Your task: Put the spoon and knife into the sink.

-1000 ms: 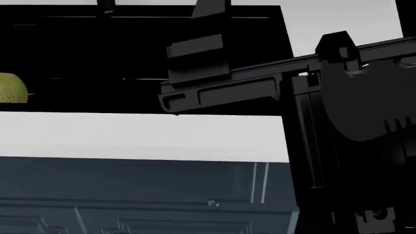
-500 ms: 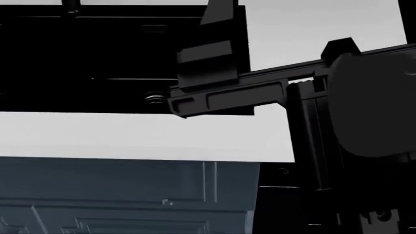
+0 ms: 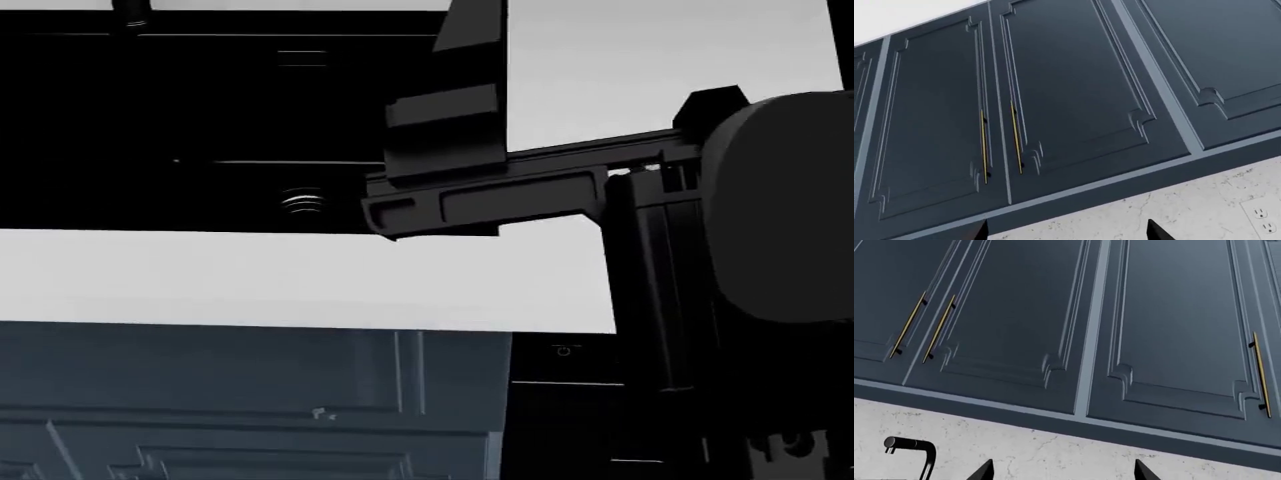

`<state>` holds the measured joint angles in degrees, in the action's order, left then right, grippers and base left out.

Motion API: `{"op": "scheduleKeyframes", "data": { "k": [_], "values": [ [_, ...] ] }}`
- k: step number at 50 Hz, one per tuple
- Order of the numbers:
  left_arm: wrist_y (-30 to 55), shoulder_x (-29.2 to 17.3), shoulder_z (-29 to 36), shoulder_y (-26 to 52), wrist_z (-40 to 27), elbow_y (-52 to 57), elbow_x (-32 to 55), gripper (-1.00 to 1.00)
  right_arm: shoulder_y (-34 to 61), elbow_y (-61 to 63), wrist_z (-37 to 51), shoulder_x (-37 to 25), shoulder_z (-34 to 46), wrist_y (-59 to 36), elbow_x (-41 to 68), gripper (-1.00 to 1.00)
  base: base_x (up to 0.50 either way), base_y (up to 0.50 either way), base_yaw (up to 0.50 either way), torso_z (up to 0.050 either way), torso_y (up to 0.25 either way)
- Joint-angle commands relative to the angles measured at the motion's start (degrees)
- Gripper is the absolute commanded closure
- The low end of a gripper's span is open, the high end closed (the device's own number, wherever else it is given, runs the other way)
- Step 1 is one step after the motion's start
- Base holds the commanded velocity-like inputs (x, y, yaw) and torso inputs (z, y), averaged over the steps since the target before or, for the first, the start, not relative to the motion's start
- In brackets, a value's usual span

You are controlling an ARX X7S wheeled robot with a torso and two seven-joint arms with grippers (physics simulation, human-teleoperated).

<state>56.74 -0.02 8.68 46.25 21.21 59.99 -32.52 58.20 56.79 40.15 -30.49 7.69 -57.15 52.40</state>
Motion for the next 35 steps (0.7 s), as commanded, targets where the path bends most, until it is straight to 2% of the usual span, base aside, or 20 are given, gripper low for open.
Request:
{"op": "scheduleKeyframes", "data": {
  "k": [1,17,35],
  "values": [
    [0.26,0.0,0.54,0.24,-0.19,0.01,-0.26,-1.0,-0.72,-0.36,0.56,-0.58,-0.34,1.02,0.93,-1.0,0.0,0.0,0.0,0.0,0.0],
    [0.26,0.0,0.55,0.08,-0.06,0.0,-0.46,-1.0,-1.51,-1.11,0.15,-1.02,0.88,2.76,-0.06,-1.0,0.03,0.0,0.0,0.0,0.0],
    [-0.07,-0.01,0.49,-0.44,-0.7,0.0,0.44,-1.0,-1.72,-0.86,0.81,-2.06,0.77,3.44,1.04,-1.0,0.38,-0.02,0.0,0.0,0.0]
  ]
}}
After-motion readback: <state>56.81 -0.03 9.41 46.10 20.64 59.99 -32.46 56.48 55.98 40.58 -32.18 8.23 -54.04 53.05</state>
